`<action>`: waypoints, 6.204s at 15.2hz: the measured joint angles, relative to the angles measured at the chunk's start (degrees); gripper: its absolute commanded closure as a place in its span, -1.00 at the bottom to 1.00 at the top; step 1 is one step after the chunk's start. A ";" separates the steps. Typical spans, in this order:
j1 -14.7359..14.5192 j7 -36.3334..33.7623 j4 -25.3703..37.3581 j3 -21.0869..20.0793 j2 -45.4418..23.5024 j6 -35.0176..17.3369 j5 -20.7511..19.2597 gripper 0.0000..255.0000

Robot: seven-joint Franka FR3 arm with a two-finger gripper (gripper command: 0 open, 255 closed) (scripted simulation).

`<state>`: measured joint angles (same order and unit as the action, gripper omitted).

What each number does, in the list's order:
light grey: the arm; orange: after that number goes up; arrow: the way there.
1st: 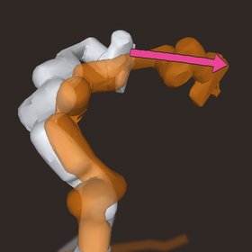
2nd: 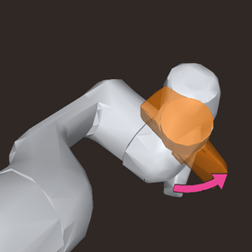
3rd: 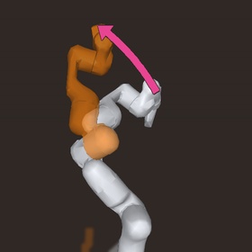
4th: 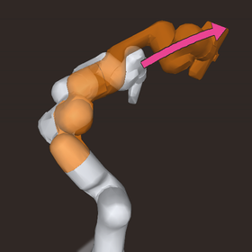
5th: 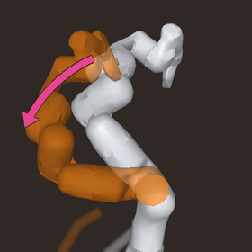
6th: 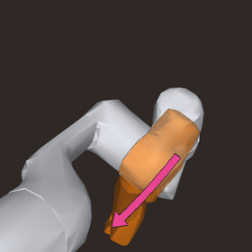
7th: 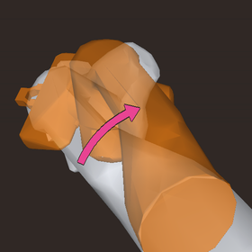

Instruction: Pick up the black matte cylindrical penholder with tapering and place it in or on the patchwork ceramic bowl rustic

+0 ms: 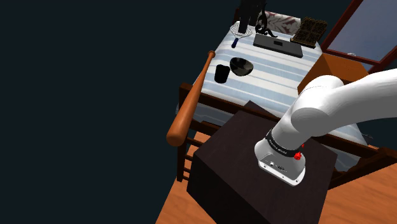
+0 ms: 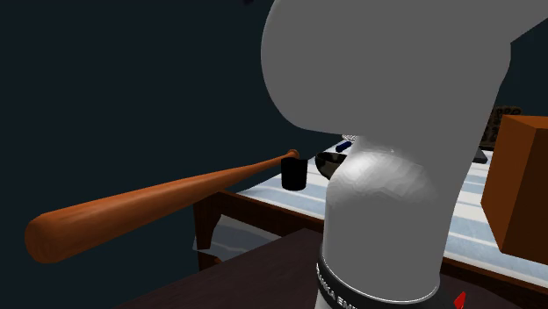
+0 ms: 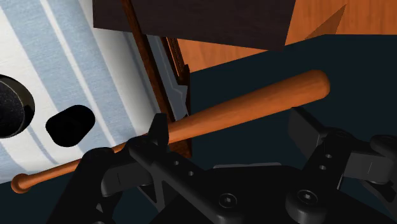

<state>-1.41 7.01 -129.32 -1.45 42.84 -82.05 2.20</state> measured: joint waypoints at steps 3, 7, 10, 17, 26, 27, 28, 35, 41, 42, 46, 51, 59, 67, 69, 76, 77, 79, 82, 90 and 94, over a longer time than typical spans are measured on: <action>0.31 0.85 -1.87 0.54 -0.11 -2.31 -0.90 -1.00; 1.33 3.13 -7.53 2.18 -0.56 -9.63 -3.56 -1.00; 2.25 4.67 -11.75 3.51 -2.30 -16.63 -5.61 -1.00; 4.72 7.69 -17.10 6.81 -8.68 -31.23 -10.30 -1.00; 8.25 10.79 -18.77 11.66 -24.06 -52.49 -15.97 -1.00; 8.60 10.91 -18.82 12.04 -25.55 -54.51 -16.51 -1.00; 8.90 11.15 -18.27 12.52 -27.97 -56.87 -16.93 -1.00; 11.09 13.80 -12.81 15.52 -43.22 -70.34 -18.24 -1.00; 13.50 16.76 -6.17 16.18 -55.94 -79.15 -16.61 -1.00; 13.68 16.92 -5.80 16.14 -56.81 -79.77 -16.47 -1.00; 14.65 17.68 -4.21 15.69 -60.76 -82.29 -15.60 -1.00; 14.93 17.66 -3.55 15.48 -62.93 -83.82 -15.34 -1.00; 14.93 17.65 -3.51 15.46 -63.02 -83.86 -15.33 1.00; 14.81 17.67 -3.84 15.56 -62.05 -83.21 -15.44 1.00; 14.94 18.06 -3.71 15.49 -60.85 -81.91 -15.33 1.00; 14.63 18.72 -3.60 15.53 -55.71 -76.75 -15.39 1.00; 14.55 18.72 -3.64 15.56 -54.98 -76.07 -15.47 1.00; 14.49 18.88 -3.78 15.62 -53.55 -74.81 -15.58 1.00; 14.46 18.99 -3.68 15.62 -52.86 -74.05 -15.56 -1.00; 5.94 0.27 -4.46 21.22 -57.63 -65.42 -36.37 -1.00; 6.33 -0.89 -4.31 21.95 -60.54 -67.84 -37.80 -1.00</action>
<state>4.92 6.12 -133.64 20.50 -17.70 -149.89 -35.60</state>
